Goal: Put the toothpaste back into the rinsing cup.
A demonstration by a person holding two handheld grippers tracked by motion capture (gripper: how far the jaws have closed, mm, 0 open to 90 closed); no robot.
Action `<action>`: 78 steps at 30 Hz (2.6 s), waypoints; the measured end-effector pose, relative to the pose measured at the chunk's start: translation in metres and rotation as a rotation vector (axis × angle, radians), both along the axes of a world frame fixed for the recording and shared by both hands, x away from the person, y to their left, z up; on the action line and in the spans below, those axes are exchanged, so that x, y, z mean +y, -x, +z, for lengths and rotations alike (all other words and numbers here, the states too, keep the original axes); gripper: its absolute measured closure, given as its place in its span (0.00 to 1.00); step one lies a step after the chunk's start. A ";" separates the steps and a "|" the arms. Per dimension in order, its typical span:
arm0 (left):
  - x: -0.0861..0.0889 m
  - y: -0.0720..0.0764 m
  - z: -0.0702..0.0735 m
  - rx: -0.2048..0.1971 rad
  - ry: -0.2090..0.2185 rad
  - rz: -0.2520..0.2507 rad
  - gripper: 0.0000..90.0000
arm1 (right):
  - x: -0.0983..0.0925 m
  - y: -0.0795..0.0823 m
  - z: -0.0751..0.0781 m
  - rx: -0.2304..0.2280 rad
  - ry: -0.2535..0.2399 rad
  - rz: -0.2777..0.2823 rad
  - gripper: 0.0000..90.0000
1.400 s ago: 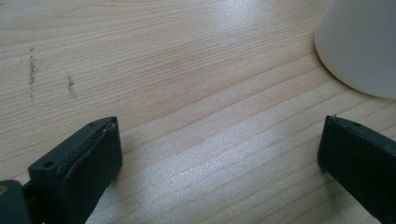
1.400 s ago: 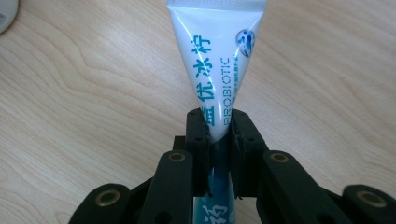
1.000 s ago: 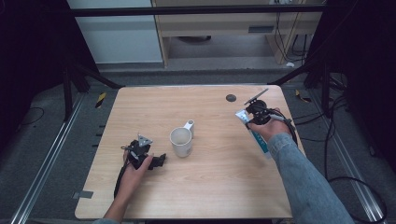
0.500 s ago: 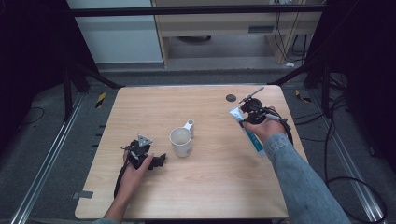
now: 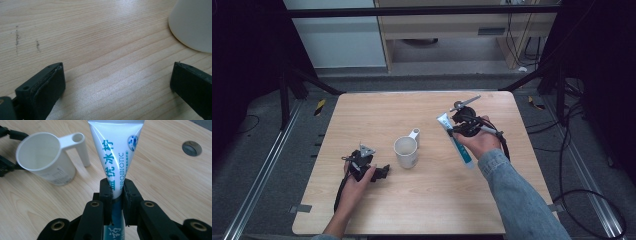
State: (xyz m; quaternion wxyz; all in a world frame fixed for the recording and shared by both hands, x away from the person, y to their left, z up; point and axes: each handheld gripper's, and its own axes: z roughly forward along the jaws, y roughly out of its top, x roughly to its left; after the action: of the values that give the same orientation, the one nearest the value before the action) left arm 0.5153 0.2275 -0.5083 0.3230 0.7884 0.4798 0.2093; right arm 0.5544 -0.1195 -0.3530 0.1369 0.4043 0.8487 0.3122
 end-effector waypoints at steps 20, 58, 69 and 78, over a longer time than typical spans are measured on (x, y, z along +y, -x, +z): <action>0.000 0.000 0.000 -0.003 -0.001 -0.001 0.00 | 0.058 0.013 0.029 -0.164 -0.177 0.058 0.88; 0.000 -0.001 0.000 0.000 -0.004 -0.001 0.00 | 0.109 0.002 0.068 -0.387 -0.296 0.038 0.88; 0.000 -0.001 0.000 -0.001 -0.003 0.001 0.00 | 0.112 0.003 0.064 -0.399 -0.338 0.024 0.88; 0.000 -0.001 0.000 -0.001 -0.003 0.001 0.00 | 0.116 0.007 0.049 -0.398 -0.377 0.010 0.88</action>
State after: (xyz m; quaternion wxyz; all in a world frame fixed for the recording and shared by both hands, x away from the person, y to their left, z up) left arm 0.5166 0.2274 -0.5081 0.3219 0.7887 0.4797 0.2105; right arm 0.5474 -0.0034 -0.3036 0.2217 0.3493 0.7339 0.5387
